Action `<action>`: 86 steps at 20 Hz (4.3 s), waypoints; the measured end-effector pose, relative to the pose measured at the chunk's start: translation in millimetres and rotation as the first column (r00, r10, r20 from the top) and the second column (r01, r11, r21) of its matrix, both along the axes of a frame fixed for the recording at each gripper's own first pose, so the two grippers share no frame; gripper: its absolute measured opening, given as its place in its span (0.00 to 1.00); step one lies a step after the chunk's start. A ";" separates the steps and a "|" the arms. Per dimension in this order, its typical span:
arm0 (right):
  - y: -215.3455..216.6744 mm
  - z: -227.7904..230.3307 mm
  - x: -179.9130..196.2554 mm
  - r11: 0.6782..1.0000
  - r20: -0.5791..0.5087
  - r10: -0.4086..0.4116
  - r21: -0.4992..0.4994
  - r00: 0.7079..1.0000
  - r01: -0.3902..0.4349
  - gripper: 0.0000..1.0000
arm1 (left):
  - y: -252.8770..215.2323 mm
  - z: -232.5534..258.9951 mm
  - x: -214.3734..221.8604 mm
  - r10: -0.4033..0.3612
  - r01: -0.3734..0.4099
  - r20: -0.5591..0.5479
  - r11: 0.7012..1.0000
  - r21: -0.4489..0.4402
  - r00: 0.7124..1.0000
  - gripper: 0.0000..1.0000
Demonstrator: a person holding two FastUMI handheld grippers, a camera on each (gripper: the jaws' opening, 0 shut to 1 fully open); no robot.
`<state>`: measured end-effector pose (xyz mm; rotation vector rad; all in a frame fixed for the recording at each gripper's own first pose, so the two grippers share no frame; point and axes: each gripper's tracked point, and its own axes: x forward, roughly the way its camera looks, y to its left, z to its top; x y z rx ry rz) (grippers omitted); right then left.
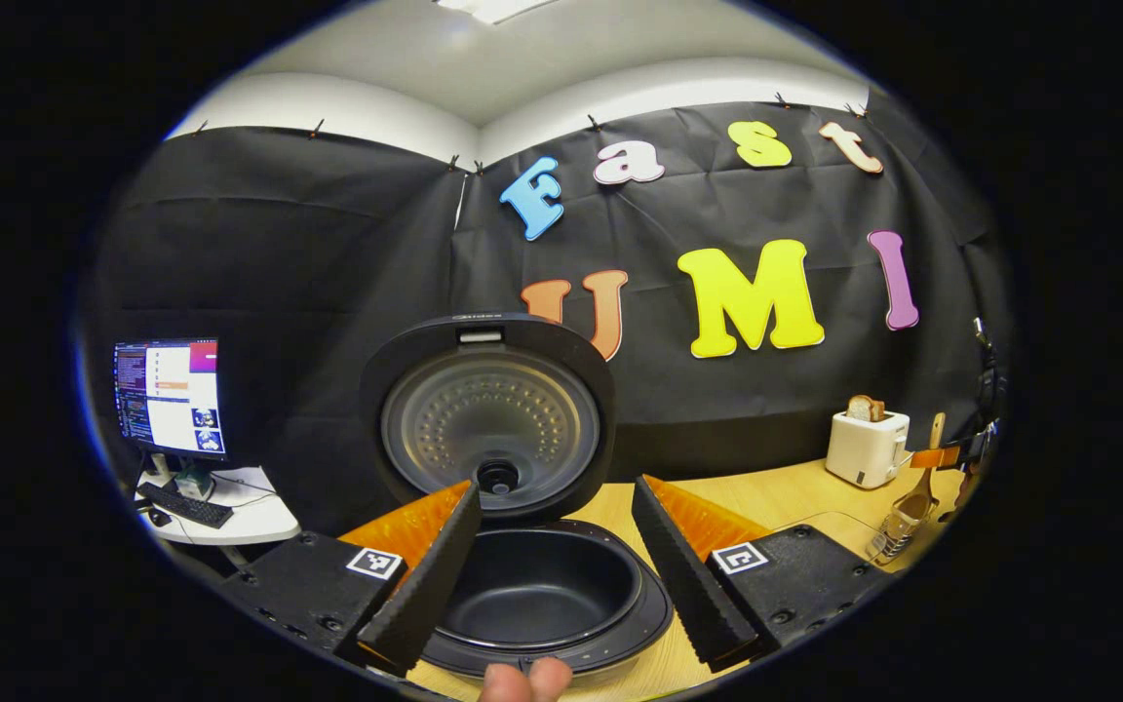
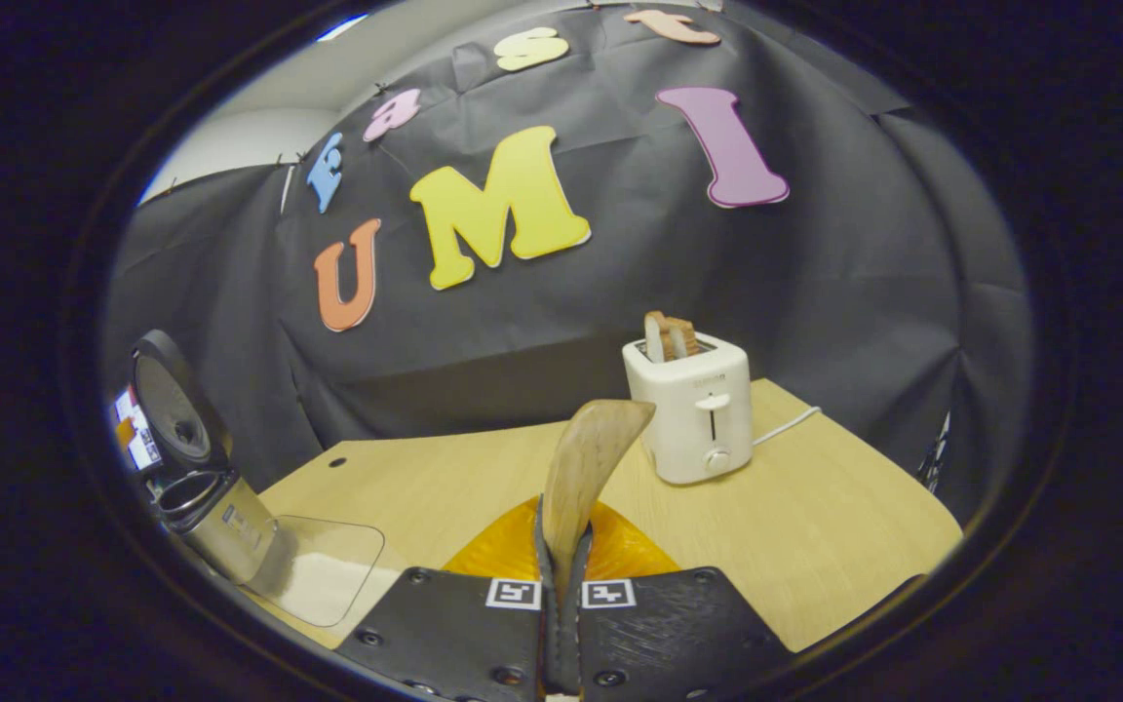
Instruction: Close the left gripper, press the button to open the rice cooker; take a wooden spoon from the chopstick holder with the right hand, scoop a spoonful of rice and pour it into the rice cooker, then put the wooden spoon back into the chopstick holder.
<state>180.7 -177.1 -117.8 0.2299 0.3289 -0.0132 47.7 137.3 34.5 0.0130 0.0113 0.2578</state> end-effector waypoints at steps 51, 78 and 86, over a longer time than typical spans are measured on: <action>275.7 -19.7 11.8 0.983 -0.094 0.168 -0.062 0.981 -0.174 0.01 | 52.1 -39.5 -40.7 -0.015 0.009 -0.062 0.996 -0.091 0.998 0.99; 218.6 16.2 18.5 0.811 -0.051 0.104 0.582 0.993 -0.055 0.00 | 30.7 -19.3 -50.6 0.015 -0.019 -0.064 0.998 -0.063 0.998 0.99; 200.9 41.0 25.4 0.780 -0.019 0.083 0.623 0.996 -0.053 0.00 | 25.6 -16.7 -49.8 0.023 -0.027 -0.065 0.998 -0.054 0.998 0.99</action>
